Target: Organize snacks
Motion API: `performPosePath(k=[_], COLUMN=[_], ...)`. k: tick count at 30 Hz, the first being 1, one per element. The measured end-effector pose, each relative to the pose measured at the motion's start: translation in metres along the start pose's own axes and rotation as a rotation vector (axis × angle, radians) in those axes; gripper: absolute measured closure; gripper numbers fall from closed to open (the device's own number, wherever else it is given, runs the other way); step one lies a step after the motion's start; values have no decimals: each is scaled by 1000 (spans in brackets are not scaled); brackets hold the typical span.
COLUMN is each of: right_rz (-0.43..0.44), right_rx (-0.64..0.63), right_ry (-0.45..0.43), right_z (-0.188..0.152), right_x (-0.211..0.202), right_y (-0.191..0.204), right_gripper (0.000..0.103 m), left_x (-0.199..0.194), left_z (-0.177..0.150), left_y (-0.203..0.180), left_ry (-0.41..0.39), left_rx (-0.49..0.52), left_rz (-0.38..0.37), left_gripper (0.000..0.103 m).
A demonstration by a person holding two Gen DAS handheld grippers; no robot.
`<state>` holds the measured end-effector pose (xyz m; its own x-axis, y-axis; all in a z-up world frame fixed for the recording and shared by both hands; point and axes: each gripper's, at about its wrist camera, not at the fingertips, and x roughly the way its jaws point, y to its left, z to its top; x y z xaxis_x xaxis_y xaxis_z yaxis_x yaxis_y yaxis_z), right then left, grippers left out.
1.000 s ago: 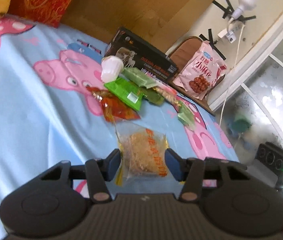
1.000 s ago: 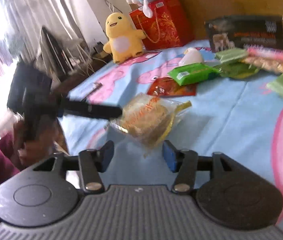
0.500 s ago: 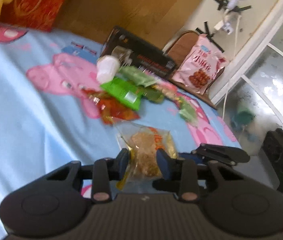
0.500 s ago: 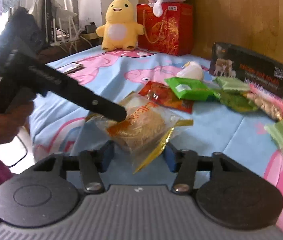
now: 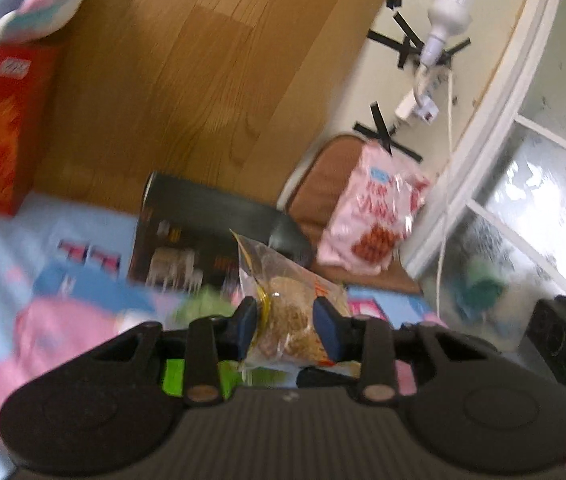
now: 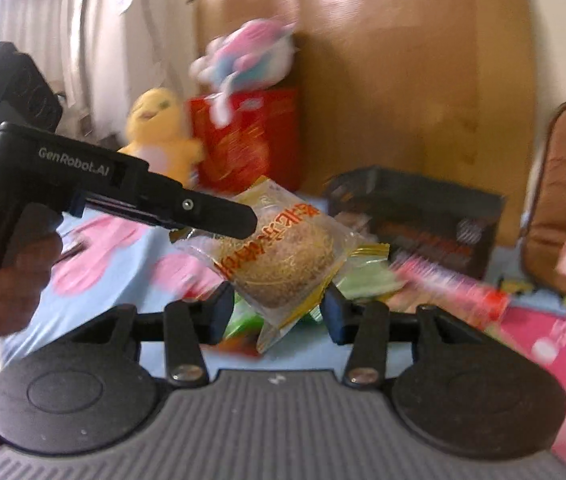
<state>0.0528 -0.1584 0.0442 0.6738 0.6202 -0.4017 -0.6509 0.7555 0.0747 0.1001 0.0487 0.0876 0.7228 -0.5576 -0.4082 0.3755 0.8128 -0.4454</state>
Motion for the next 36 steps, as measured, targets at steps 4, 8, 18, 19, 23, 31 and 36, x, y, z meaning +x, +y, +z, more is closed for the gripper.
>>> performPosePath(k=[4,8,18,19,23,31,36], right_rz=[-27,-59,-121,-99,-32,97,104], right_rx=[47,55,172,182,205,204,184], right_ry=[-15,-12,-59,-68,-32,108,94], right_z=[34,61,60,55,28,-7,-8], right_x=[22,55,62,56,38,41,42], right_y=[-41,-77,-121,-121,-102,-37,-6], right_gripper=[53,54,49,49,48,49,49], left_x=[40,84,58,47,4,-50,-51], left_z=[37,65,50,43,4,-70,-92], left_y=[10,25,69,71,71,78,84], left_ry=[-26,-37,-83,-81,-67,-55,-55], left_rx=[-9,-30,-155,-155,-150,-174,-162], left_rz=[7,44,88,94,135,236,286], left_gripper=[72,72,67,67,61,53,48])
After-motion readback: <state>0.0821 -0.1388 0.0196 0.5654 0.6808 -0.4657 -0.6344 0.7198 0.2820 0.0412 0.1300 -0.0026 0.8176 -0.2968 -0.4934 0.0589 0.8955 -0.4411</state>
